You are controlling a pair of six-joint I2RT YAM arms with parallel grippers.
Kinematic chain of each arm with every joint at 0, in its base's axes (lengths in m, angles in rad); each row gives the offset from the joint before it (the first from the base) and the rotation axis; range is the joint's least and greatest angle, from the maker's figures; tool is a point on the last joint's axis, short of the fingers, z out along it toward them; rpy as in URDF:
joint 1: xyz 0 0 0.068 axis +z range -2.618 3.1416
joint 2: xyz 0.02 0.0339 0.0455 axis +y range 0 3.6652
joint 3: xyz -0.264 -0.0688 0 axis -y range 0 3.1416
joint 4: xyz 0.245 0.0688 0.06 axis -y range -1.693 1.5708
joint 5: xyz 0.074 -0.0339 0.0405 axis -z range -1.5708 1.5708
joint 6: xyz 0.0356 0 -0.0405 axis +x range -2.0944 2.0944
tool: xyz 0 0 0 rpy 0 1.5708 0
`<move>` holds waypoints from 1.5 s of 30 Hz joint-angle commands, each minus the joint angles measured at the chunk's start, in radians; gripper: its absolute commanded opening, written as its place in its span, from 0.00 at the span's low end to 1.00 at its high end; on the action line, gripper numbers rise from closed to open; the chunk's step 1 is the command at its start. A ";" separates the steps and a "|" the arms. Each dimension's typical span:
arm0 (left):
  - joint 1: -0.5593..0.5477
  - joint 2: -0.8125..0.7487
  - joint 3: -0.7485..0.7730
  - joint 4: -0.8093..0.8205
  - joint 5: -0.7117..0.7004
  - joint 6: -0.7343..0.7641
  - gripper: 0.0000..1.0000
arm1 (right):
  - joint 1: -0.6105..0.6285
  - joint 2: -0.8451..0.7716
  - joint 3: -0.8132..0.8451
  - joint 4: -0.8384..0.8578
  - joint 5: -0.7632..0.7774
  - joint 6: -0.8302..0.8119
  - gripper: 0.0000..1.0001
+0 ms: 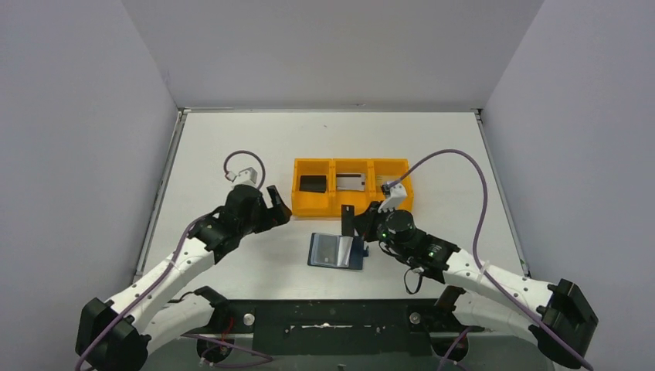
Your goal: Take the credit cards out of the card holder
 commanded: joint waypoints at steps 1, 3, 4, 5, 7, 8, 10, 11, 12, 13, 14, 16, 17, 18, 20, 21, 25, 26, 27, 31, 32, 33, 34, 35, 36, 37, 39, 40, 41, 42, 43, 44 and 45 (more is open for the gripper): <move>0.103 -0.080 0.076 -0.122 -0.056 0.093 0.86 | 0.069 0.088 0.155 0.047 0.153 -0.347 0.00; 0.115 -0.107 0.090 -0.135 -0.101 0.120 0.87 | 0.087 0.149 0.213 0.063 0.186 -0.473 0.00; 0.116 -0.121 0.089 -0.133 -0.116 0.136 0.88 | 0.090 0.181 0.253 0.071 0.193 -0.535 0.00; 0.117 -0.132 0.086 -0.128 -0.127 0.148 0.88 | 0.094 0.215 0.285 0.072 0.197 -0.589 0.00; 0.118 -0.156 0.065 -0.115 -0.138 0.177 0.88 | 0.097 0.285 0.352 0.071 0.208 -0.689 0.00; 0.118 -0.167 0.054 -0.109 -0.143 0.194 0.88 | 0.101 0.321 0.384 0.065 0.206 -0.735 0.00; 0.117 -0.186 0.033 -0.110 -0.156 0.225 0.89 | 0.105 0.391 0.455 0.053 0.212 -0.818 0.00; 0.115 -0.198 0.029 -0.111 -0.163 0.229 0.89 | 0.106 0.424 0.487 0.044 0.209 -0.849 0.00; 0.114 -0.205 0.029 -0.107 -0.166 0.228 0.89 | 0.104 0.469 0.519 0.035 0.200 -0.884 0.00; 0.115 -0.209 0.027 -0.096 -0.161 0.229 0.89 | 0.104 0.502 0.546 0.026 0.186 -0.921 0.00; 0.114 -0.214 0.019 -0.084 -0.157 0.229 0.89 | 0.103 0.534 0.575 0.016 0.177 -0.961 0.00; 0.114 -0.221 0.010 -0.071 -0.158 0.226 0.89 | 0.102 0.601 0.625 -0.002 0.175 -1.034 0.00; 0.114 -0.222 0.012 -0.072 -0.165 0.226 0.89 | 0.102 0.633 0.650 -0.014 0.176 -1.064 0.00; 0.114 -0.224 0.015 -0.077 -0.176 0.227 0.89 | 0.103 0.663 0.672 -0.023 0.174 -1.092 0.00; 0.115 -0.228 0.022 -0.091 -0.205 0.227 0.90 | 0.102 0.709 0.712 -0.035 0.165 -1.147 0.00; 0.115 -0.231 0.026 -0.099 -0.225 0.225 0.90 | 0.101 0.725 0.727 -0.033 0.161 -1.164 0.00; 0.117 -0.252 0.029 -0.128 -0.293 0.209 0.90 | 0.098 0.778 0.776 -0.021 0.132 -1.222 0.00; 0.117 -0.258 0.032 -0.136 -0.312 0.203 0.90 | 0.096 0.789 0.787 -0.021 0.117 -1.238 0.00; 0.118 -0.264 0.033 -0.142 -0.327 0.199 0.90 | 0.094 0.800 0.795 -0.018 0.108 -1.255 0.00; 0.119 -0.289 0.035 -0.160 -0.360 0.188 0.90 | 0.086 0.848 0.820 -0.021 0.083 -1.304 0.00; 0.119 -0.293 0.036 -0.164 -0.367 0.185 0.90 | 0.083 0.859 0.828 -0.027 0.079 -1.315 0.00; 0.119 -0.297 0.039 -0.168 -0.375 0.182 0.91 | 0.080 0.870 0.834 -0.032 0.068 -1.324 0.00; 0.120 -0.302 0.040 -0.173 -0.384 0.179 0.91 | 0.076 0.883 0.840 -0.036 0.059 -1.334 0.00; 0.120 -0.306 0.042 -0.179 -0.393 0.175 0.91 | 0.071 0.896 0.847 -0.041 0.051 -1.343 0.00; 0.120 -0.312 0.044 -0.185 -0.404 0.170 0.91 | 0.067 0.908 0.856 -0.046 0.047 -1.350 0.00; 0.122 -0.315 0.046 -0.191 -0.413 0.167 0.91 | 0.061 0.920 0.865 -0.054 0.047 -1.358 0.00; 0.122 -0.328 0.050 -0.200 -0.434 0.160 0.91 | 0.048 0.943 0.882 -0.064 0.049 -1.368 0.00; 0.122 -0.336 0.051 -0.202 -0.440 0.157 0.91 | 0.041 0.953 0.889 -0.068 0.047 -1.375 0.00; 0.122 -0.344 0.050 -0.204 -0.448 0.154 0.91 | 0.036 0.962 0.895 -0.071 0.045 -1.385 0.00; 0.122 -0.354 0.048 -0.207 -0.454 0.152 0.91 | 0.031 0.968 0.899 -0.073 0.044 -1.399 0.00; 0.123 -0.362 0.047 -0.208 -0.461 0.148 0.91 | 0.028 0.975 0.903 -0.075 0.043 -1.409 0.00; 0.123 -0.373 0.046 -0.209 -0.464 0.148 0.91 | 0.023 0.980 0.903 -0.076 0.037 -1.417 0.00; 0.123 -0.382 0.043 -0.208 -0.466 0.148 0.91 | 0.017 0.985 0.904 -0.076 0.030 -1.425 0.01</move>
